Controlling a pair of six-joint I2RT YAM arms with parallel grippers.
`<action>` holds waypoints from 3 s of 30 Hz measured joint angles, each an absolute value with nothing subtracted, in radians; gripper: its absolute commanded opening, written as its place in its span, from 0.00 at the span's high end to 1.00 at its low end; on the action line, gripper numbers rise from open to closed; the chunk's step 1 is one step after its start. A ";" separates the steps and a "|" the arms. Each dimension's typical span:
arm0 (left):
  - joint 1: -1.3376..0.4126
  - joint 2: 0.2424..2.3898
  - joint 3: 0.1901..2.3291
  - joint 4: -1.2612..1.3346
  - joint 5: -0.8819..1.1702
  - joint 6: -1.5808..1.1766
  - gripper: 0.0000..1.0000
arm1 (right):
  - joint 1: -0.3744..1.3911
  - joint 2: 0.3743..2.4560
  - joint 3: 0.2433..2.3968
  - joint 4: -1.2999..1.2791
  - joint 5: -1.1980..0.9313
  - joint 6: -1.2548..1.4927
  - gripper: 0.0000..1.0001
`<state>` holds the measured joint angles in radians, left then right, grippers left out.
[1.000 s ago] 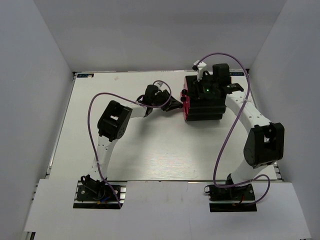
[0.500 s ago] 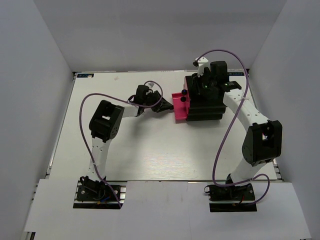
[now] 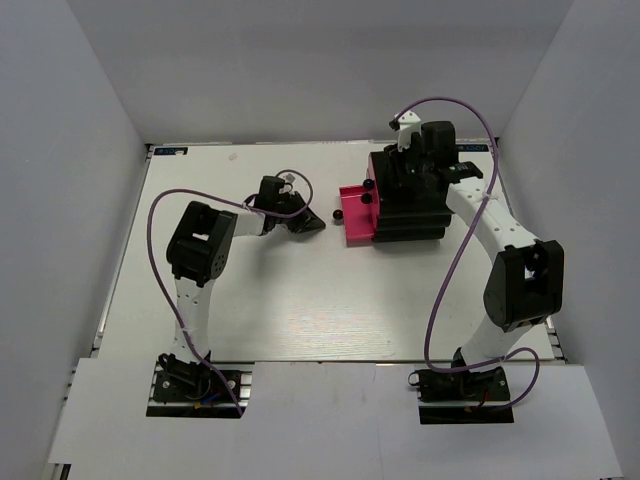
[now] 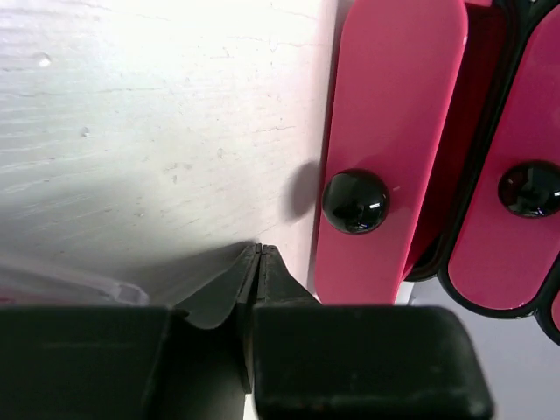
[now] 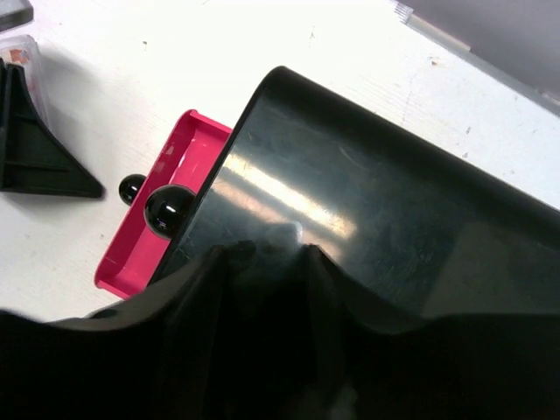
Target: Organize the makeup
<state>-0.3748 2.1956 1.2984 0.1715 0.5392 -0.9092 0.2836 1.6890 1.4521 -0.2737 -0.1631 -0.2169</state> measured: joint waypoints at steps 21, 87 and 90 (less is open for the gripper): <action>-0.368 1.884 1.421 -0.363 0.083 -0.705 0.07 | 0.249 1.353 1.229 -0.290 -0.283 -0.181 0.12; -0.368 2.294 1.884 -0.932 -0.263 -0.720 0.07 | 0.106 1.255 1.114 -0.205 -0.438 -0.035 0.20; -0.365 2.303 1.904 -0.933 -0.261 -0.663 0.08 | 0.106 1.255 1.114 -0.205 -0.441 -0.033 0.20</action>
